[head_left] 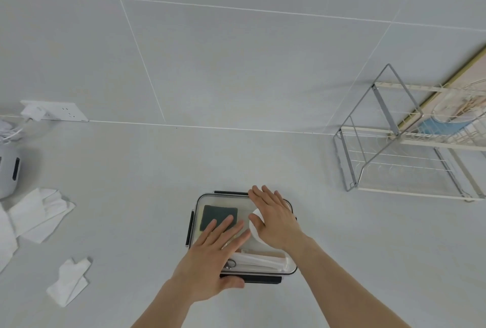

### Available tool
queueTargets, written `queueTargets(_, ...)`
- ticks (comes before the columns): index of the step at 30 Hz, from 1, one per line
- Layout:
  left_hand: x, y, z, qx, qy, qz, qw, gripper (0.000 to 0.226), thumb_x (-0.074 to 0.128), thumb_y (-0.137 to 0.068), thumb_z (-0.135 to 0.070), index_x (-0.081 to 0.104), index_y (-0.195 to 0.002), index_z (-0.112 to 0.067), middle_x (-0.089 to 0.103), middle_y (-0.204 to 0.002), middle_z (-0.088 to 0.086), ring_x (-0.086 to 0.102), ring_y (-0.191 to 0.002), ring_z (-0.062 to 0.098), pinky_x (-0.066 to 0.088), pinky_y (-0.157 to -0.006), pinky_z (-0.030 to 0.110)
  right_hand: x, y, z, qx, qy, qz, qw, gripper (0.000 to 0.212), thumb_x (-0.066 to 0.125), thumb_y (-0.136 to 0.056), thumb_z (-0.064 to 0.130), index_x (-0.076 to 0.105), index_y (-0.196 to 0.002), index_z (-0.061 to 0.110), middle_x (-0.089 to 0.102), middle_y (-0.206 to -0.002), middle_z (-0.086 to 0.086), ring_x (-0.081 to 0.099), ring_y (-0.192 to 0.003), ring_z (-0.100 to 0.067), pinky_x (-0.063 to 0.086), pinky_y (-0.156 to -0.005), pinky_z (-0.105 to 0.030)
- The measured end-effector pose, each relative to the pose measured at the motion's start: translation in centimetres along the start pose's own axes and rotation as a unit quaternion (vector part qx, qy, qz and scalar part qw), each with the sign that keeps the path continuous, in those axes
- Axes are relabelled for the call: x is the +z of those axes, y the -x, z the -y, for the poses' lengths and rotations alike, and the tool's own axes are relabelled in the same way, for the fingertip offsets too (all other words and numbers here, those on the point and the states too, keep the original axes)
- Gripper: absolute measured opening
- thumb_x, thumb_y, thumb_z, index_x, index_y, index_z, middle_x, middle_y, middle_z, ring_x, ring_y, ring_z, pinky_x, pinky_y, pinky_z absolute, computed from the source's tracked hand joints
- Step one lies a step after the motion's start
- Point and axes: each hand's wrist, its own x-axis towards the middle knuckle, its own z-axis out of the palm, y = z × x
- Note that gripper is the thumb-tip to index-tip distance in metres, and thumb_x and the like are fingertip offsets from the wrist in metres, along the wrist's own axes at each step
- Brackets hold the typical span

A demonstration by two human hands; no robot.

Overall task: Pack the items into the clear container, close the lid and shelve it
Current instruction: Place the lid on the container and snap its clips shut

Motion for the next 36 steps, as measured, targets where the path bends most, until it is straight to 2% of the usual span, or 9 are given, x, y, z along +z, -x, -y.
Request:
queueTargets(4, -0.4, -1.9, 0.8, 0.008, 0.005, 0.014, 1.0, 0.097, 0.04, -0.079, -0.083, -0.001, -0.155, -0.039, -0.005, -0.164, -0.017, -0.017, -0.15, 0.01, -0.005, -0.119, 0.039, -0.3, -1.2, -0.9, 0.01, -0.007, -0.003, 1.0, 0.061, 0.042, -0.103, 0.034, 0.021, -0.158, 0.02, 0.016, -0.166, 0.003, 0.006, -0.154, -0.019, 0.0, -0.125, -0.038)
queueTargets(10, -0.5, -3.2, 1.1, 0.003, -0.006, 0.011, 1.0, 0.1, 0.039, -0.077, -0.085, -0.002, -0.155, -0.039, -0.006, -0.165, -0.016, -0.017, -0.15, 0.011, -0.004, -0.12, 0.041, -0.1, -2.2, -1.8, 0.012, -0.01, -0.003, 1.0, 0.062, 0.04, -0.103, 0.038, 0.019, -0.158, 0.02, 0.016, -0.166, 0.003, 0.002, -0.154, -0.019, 0.001, -0.125, -0.043)
queueTargets(17, -0.1, -3.2, 0.8, -0.003, -0.04, 0.01, 0.999, 0.104, 0.04, -0.075, -0.086, 0.004, -0.157, -0.033, 0.006, -0.166, -0.009, -0.001, -0.153, 0.02, 0.007, -0.117, 0.045, 0.6, -2.3, -1.5, 0.023, -0.015, -0.032, 0.999, 0.07, 0.02, -0.093, 0.052, 0.029, -0.154, 0.019, 0.033, -0.159, 0.002, 0.017, -0.151, -0.022, 0.0, -0.125, -0.042)
queueTargets(21, -0.1, -3.2, 0.7, -0.007, -0.052, 0.016, 0.999, 0.103, 0.041, -0.076, -0.084, 0.005, -0.157, -0.031, 0.009, -0.166, -0.007, 0.002, -0.153, 0.022, 0.008, -0.117, 0.046, 0.4, -2.7, -1.4, 0.02, -0.01, -0.047, 0.999, 0.066, 0.026, -0.093, 0.05, 0.039, -0.148, 0.016, 0.045, -0.149, 0.001, 0.033, -0.142, -0.021, 0.005, -0.124, -0.043)
queueTargets(26, 0.2, -3.2, 0.4, -0.017, -0.066, 0.022, 0.997, 0.102, 0.047, -0.078, -0.077, 0.005, -0.157, -0.03, 0.009, -0.166, -0.006, 0.003, -0.153, 0.024, 0.009, -0.117, 0.049, 0.0, -3.3, -1.3, 0.022, -0.005, -0.029, 0.999, 0.052, 0.042, -0.1, 0.041, 0.039, -0.146, 0.017, 0.046, -0.146, 0.001, 0.034, -0.14, -0.02, 0.007, -0.125, -0.044)
queueTargets(33, -0.1, -3.3, 0.3, -0.02, -0.074, 0.04, 0.996, 0.103, 0.049, -0.077, -0.078, 0.009, -0.157, -0.028, 0.013, -0.165, -0.004, 0.009, -0.152, 0.025, 0.011, -0.115, 0.05, 0.1, -3.8, -1.2, 0.025, 0.029, -0.013, 0.999, 0.056, 0.037, -0.1, 0.046, 0.035, -0.148, 0.018, 0.044, -0.148, 0.001, 0.034, -0.14, -0.022, 0.007, -0.124, -0.048)
queueTargets(36, -0.3, -3.4, 0.3, -0.026, -0.062, 0.041, 0.997, 0.102, 0.046, -0.075, -0.079, 0.009, -0.157, -0.031, 0.012, -0.165, -0.007, 0.008, -0.152, 0.023, 0.009, -0.116, 0.047, -0.1, -4.1, -1.2, 0.024, 0.044, 0.004, 0.999, 0.061, 0.033, -0.099, 0.048, 0.028, -0.153, 0.018, 0.04, -0.152, -0.001, 0.029, -0.143, -0.025, 0.001, -0.123, -0.049)
